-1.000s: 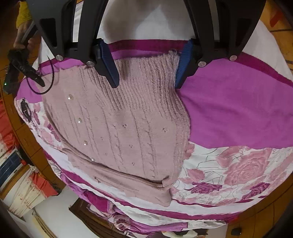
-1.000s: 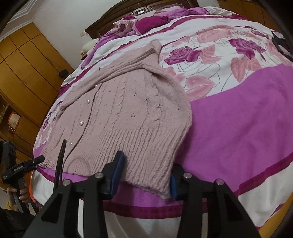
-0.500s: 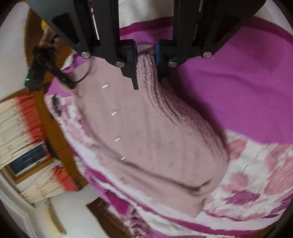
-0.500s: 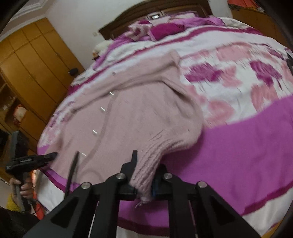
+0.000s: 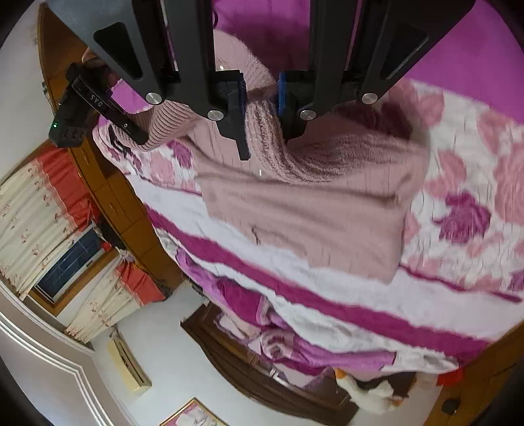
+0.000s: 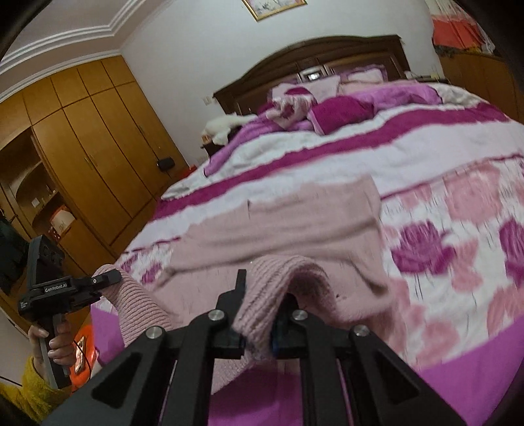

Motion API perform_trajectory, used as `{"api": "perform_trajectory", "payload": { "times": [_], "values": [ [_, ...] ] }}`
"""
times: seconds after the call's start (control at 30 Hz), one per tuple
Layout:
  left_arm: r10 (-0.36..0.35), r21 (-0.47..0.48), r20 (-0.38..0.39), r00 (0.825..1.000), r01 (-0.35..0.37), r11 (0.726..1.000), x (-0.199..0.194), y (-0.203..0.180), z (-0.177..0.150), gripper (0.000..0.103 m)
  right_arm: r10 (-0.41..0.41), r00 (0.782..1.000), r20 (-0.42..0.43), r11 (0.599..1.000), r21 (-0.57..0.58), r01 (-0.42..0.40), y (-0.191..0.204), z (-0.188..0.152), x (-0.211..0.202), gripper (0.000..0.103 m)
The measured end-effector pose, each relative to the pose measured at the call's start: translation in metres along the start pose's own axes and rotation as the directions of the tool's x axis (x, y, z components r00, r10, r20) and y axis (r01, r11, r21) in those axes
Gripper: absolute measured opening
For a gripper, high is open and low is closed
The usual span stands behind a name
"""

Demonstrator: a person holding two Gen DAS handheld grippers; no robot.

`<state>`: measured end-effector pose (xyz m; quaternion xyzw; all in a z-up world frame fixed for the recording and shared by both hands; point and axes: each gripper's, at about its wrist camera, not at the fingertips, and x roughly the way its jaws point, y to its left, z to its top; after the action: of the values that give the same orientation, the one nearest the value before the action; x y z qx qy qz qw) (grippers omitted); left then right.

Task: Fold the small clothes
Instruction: 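Grasp the cardigan hem with both tools and lift it, then lay the lifted hem over the collar with both tools, then open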

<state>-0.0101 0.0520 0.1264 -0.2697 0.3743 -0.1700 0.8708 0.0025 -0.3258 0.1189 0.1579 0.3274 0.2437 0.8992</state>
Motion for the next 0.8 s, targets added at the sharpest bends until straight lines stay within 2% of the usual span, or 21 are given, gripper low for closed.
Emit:
{"api": "perform_trajectory", "payload": {
  "times": [0.23,0.47,0.63,0.8],
  "values": [
    [0.043,0.02,0.094,0.995,-0.045,0.999,0.008,-0.003,0.042,0.0,-0.008,0.996,0.09,1.0,-0.005,0.009,0.0,0.046,0.019,0.01],
    [0.098,0.032,0.151,0.984,-0.104,0.994,0.032,0.005,0.087,0.0,-0.054,0.988,0.141,0.998,-0.007,0.056,-0.013,0.089,0.05,0.01],
    [0.144,0.026,0.161,0.976,-0.15,0.988,0.061,0.022,0.119,0.0,-0.092,0.983,0.159,0.996,0.01,0.092,-0.031,0.116,0.083,0.01],
    [0.188,0.013,0.137,0.973,-0.191,0.981,0.106,0.047,0.145,0.0,-0.139,0.982,0.13,0.99,0.021,0.137,-0.053,0.132,0.13,0.01]
  ]
}}
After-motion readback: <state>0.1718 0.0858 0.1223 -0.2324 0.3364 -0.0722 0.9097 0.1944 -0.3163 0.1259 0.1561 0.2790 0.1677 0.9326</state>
